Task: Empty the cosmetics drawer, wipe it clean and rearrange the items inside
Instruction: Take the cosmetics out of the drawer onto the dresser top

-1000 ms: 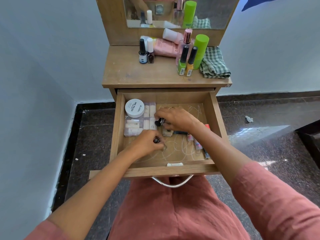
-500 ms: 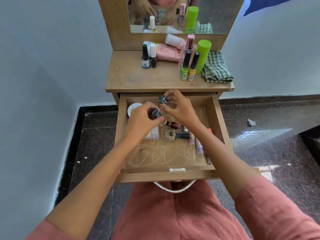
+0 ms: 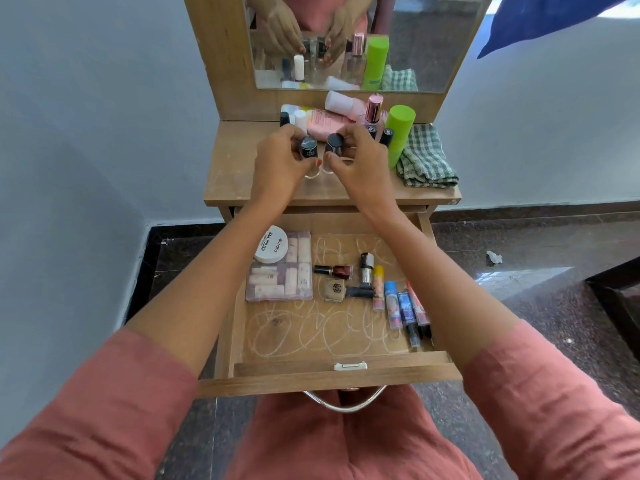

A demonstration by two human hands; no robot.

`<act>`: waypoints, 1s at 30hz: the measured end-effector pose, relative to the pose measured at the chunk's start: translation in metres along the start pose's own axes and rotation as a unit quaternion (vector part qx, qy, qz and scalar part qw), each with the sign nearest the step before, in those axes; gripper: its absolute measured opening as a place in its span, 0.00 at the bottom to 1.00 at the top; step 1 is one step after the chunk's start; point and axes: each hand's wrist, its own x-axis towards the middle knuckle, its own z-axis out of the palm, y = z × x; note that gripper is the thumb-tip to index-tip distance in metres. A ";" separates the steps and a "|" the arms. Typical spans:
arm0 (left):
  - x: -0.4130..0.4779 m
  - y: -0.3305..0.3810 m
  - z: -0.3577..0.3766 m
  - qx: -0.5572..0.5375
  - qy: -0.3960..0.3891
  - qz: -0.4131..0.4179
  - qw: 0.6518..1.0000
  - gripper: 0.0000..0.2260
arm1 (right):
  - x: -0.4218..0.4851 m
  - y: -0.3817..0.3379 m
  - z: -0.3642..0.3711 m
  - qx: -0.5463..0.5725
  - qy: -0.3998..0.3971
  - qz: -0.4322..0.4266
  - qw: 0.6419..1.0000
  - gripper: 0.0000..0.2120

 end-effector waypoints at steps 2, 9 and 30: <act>0.009 -0.002 0.006 0.000 -0.006 0.003 1.000 0.13 | 0.007 0.000 0.008 -0.027 0.004 0.017 0.999 0.11; 0.017 -0.011 0.020 -0.010 0.022 0.009 1.000 0.12 | 0.012 0.002 0.028 -0.090 0.034 0.036 0.995 0.08; 0.012 -0.016 0.040 -0.003 0.075 -0.064 0.995 0.06 | 0.007 -0.001 0.032 -0.293 -0.006 0.085 0.952 0.13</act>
